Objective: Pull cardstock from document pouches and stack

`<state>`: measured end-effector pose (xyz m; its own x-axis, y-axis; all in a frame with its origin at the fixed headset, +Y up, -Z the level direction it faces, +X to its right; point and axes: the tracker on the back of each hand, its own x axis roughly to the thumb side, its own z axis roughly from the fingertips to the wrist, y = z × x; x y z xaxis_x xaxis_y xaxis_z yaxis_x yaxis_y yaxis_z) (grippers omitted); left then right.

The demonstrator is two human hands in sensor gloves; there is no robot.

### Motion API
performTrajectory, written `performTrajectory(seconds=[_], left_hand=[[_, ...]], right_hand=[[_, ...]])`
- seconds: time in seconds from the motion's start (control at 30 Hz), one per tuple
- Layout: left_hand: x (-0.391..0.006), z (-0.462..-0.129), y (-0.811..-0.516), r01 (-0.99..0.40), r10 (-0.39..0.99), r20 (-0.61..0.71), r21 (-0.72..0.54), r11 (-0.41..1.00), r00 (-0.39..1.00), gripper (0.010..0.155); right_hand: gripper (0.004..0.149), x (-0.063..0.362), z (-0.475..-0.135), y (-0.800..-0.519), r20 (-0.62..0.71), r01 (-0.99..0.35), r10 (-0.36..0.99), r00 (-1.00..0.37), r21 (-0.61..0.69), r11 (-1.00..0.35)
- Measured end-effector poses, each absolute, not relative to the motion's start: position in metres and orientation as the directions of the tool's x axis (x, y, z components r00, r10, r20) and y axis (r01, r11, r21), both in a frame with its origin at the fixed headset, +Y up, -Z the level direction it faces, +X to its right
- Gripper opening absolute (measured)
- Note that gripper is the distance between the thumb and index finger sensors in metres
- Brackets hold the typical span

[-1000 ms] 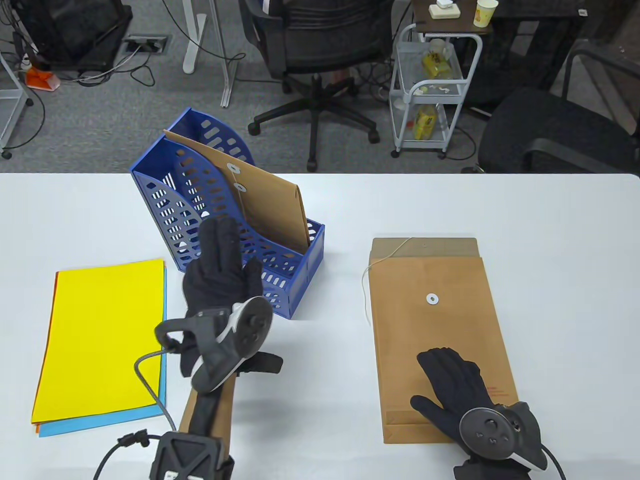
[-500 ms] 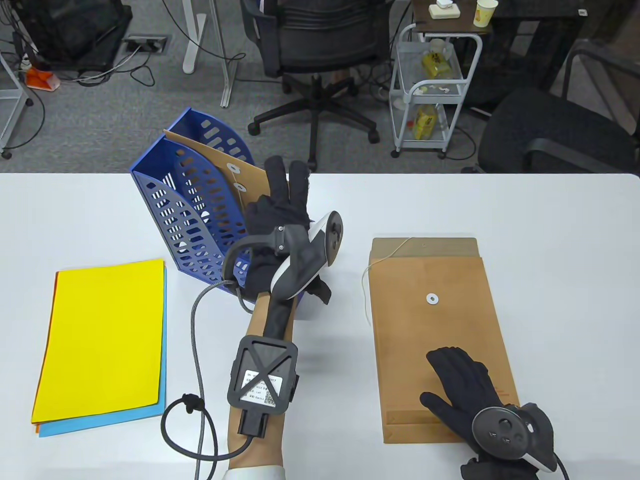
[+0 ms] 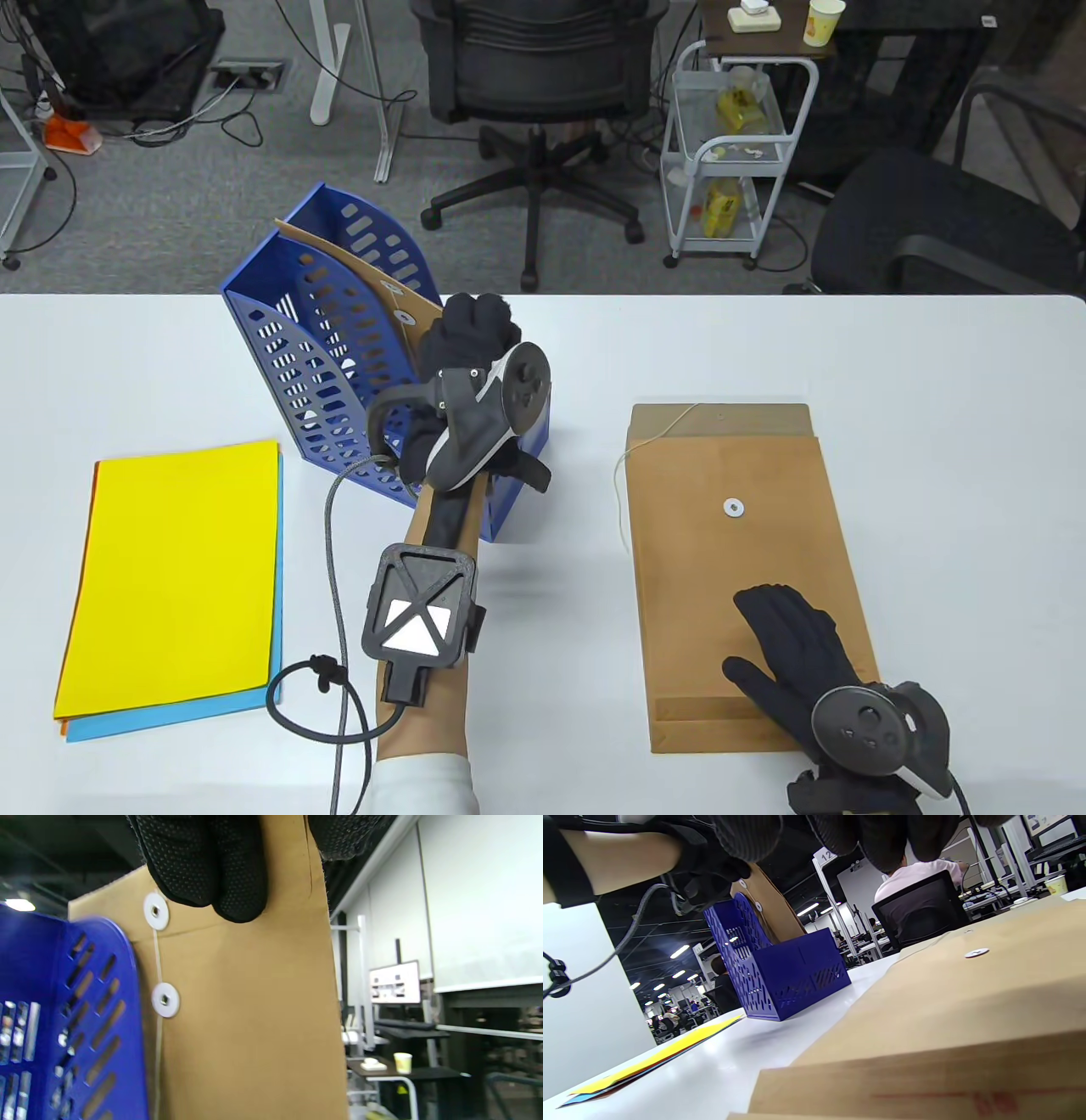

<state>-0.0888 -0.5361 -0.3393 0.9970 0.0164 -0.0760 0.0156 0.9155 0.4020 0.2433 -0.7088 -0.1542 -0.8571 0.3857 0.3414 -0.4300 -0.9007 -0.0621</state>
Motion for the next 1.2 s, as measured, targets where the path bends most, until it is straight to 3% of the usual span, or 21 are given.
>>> performTrajectory(seconds=[0.07,0.2,0.6,0.83,0.97,1.2], left_hand=[[-0.087,-0.333,-0.533,0.018,0.013,-0.065,0.445,0.895,0.998,0.04],[-0.076,-0.315,-0.52,0.159,-0.136,-0.084,0.542,0.825,0.987,0.038],[-0.054,-0.233,-0.474,0.173,-0.244,-0.016,0.75,0.639,0.97,0.038],[-0.038,-0.162,-0.462,0.113,-0.303,0.061,0.844,0.524,0.951,0.038],[-0.029,-0.128,-0.46,0.066,-0.293,0.104,0.852,0.519,0.951,0.038],[-0.017,-0.091,-0.479,-0.066,-0.21,0.275,0.736,0.673,0.938,0.038]], right_hand=[[0.067,0.244,-0.156,-0.711,0.326,-0.414,0.375,-0.868,-0.056,-0.909],[0.066,0.246,-0.158,-0.712,0.297,-0.402,0.364,-0.883,-0.075,-0.913],[0.075,0.239,-0.159,-0.689,0.315,-0.456,0.383,-0.868,-0.201,-0.867],[0.085,0.216,-0.157,-0.664,0.383,-0.533,0.41,-0.828,-0.306,-0.789],[0.09,0.194,-0.16,-0.652,0.436,-0.588,0.43,-0.791,-0.344,-0.732],[0.091,0.151,-0.153,-0.649,0.509,-0.676,0.471,-0.721,-0.365,-0.64]])
